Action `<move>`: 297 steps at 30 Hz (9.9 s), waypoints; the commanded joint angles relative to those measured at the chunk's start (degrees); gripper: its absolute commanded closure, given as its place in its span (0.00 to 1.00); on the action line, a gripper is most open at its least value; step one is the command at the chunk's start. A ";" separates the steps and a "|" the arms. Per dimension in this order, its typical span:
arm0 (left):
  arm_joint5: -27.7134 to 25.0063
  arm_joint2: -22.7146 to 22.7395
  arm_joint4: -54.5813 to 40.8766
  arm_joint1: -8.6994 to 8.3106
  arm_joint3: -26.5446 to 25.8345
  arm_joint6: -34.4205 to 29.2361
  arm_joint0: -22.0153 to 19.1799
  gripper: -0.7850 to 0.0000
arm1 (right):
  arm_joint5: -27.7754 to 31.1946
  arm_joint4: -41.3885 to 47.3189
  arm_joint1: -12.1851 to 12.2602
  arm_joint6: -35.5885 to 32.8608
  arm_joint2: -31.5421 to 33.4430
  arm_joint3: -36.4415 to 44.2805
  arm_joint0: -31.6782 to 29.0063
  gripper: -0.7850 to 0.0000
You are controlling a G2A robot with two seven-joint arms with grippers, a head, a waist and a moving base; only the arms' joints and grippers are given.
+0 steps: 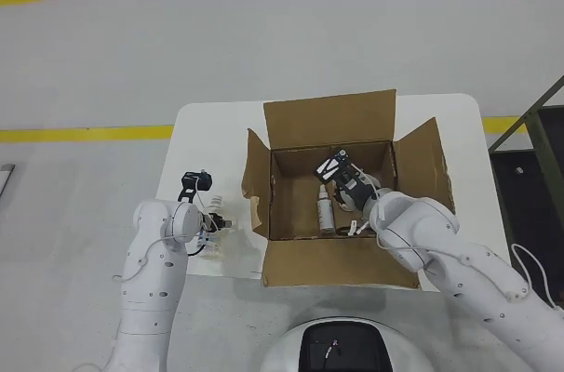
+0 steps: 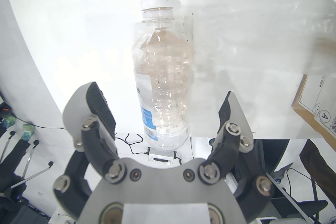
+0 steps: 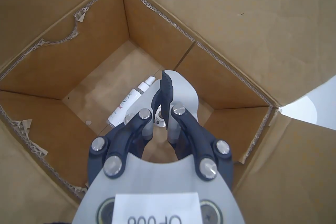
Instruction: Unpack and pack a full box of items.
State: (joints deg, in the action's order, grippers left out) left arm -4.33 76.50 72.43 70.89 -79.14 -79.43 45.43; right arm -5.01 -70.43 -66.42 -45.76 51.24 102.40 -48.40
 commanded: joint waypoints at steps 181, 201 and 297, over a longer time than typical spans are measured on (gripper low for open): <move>0.00 0.00 0.00 0.00 0.00 0.00 0.00 0.00 | 6.38 4.25 -11.34 -5.79 56.28 32.24 -30.43 1.00; 0.00 0.00 0.00 0.00 0.00 0.00 0.00 0.00 | 13.83 -5.07 -10.72 -2.69 51.32 19.60 -48.64 1.00; 0.00 0.00 0.00 0.00 0.00 0.00 0.00 0.00 | -0.93 -18.27 -12.63 -15.66 7.38 -7.06 -5.97 1.00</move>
State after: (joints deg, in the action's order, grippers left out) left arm -4.33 76.50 72.43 70.89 -79.14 -79.43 45.43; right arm -5.16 -89.14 -78.73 -61.17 59.51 97.18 -55.03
